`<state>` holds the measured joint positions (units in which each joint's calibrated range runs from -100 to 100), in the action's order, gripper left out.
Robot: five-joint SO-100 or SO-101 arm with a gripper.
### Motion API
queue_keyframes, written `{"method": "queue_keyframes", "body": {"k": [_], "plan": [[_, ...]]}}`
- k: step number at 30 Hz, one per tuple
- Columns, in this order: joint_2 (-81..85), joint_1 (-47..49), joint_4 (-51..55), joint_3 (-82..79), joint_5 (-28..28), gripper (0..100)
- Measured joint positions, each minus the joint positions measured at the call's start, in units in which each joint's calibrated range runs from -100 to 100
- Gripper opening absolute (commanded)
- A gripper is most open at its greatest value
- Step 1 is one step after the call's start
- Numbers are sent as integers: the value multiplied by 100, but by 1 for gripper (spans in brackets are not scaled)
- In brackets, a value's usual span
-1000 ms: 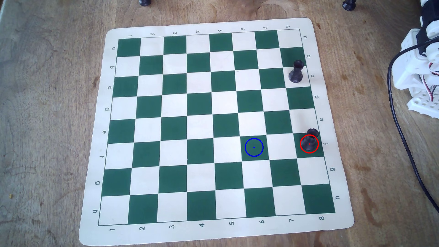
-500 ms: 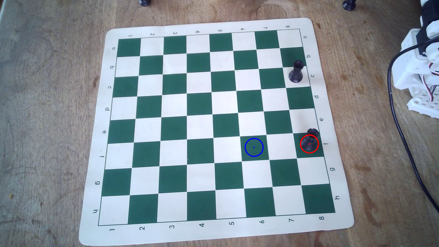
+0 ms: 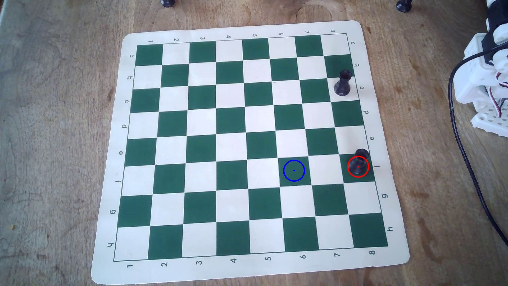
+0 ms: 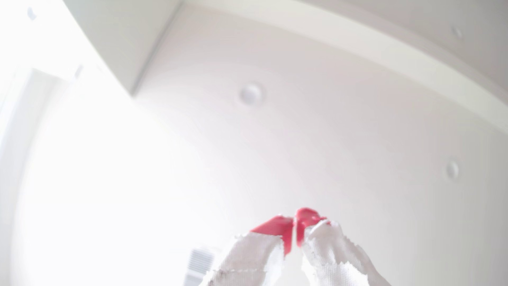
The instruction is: Move the chess piece from red to blue
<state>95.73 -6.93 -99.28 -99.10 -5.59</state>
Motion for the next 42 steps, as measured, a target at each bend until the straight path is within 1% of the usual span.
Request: {"method": "queue_keyframes", "body": {"k": [3,6,8,9,10,12,14,15,17,18,21,23,25,27,28,30,33,35,37,40,42], "plan": [[0,0,0,0,220,0],[0,0,-8,0,654,0],[0,0,-8,0,786,0],[0,0,-16,0,904,1],[0,0,-16,0,1153,1],[0,0,-16,0,1260,2],[0,0,-16,0,1304,6],[0,0,-8,0,1309,10],[0,0,135,0,1309,15],[0,0,239,0,1309,23],[0,-29,661,0,1284,29],[0,-29,1076,0,1026,29],[0,-29,1331,0,918,30],[0,-29,1801,0,777,34],[0,-29,2239,0,733,35],[0,-29,2590,0,723,37],[0,-29,3139,0,698,35],[0,-29,3450,0,630,38],[0,-29,4151,0,498,40],[0,-29,4749,18,400,40],[0,-29,5785,172,288,40]]}}
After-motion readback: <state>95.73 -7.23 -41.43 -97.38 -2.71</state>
